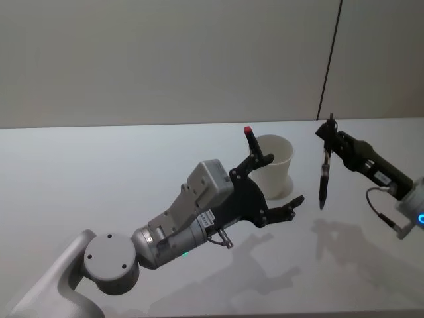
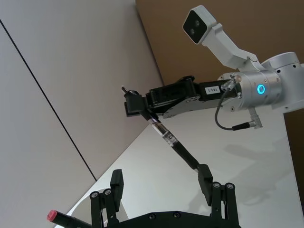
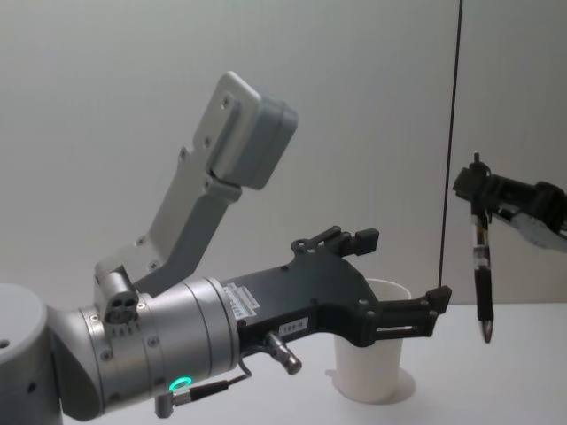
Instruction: Place the pen into the pen holder.
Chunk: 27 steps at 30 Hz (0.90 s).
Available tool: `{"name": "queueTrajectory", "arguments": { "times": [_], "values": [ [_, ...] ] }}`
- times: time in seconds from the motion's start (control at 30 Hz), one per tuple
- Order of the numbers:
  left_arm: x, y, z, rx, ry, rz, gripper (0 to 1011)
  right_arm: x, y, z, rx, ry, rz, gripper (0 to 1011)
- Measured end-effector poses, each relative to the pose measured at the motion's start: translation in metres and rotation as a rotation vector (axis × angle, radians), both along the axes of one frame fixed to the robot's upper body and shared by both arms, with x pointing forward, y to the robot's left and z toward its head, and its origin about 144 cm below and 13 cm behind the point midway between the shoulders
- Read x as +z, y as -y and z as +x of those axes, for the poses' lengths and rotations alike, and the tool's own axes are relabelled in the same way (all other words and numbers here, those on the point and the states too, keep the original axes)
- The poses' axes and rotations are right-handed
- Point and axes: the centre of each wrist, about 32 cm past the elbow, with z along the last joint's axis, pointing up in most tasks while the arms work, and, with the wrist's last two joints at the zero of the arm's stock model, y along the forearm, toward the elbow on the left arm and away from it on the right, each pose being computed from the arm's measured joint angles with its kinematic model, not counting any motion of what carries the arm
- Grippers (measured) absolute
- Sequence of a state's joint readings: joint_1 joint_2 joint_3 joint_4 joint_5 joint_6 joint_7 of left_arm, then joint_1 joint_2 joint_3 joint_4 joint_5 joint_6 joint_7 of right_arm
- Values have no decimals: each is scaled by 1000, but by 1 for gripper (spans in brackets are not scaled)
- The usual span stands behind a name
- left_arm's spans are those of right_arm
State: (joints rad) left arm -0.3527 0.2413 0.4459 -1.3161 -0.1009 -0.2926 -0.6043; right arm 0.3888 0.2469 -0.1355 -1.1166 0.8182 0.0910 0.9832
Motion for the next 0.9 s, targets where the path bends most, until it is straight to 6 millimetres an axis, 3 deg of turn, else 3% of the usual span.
{"name": "queueTrajectory", "arguments": {
  "times": [0.4,0.9],
  "values": [
    [0,0,0,0,0,0,1000,16,-2,19,-40,77,-82,151],
    [0,0,0,0,0,0,1000,30,-12,56,-88,157,-154,151]
  ]
}}
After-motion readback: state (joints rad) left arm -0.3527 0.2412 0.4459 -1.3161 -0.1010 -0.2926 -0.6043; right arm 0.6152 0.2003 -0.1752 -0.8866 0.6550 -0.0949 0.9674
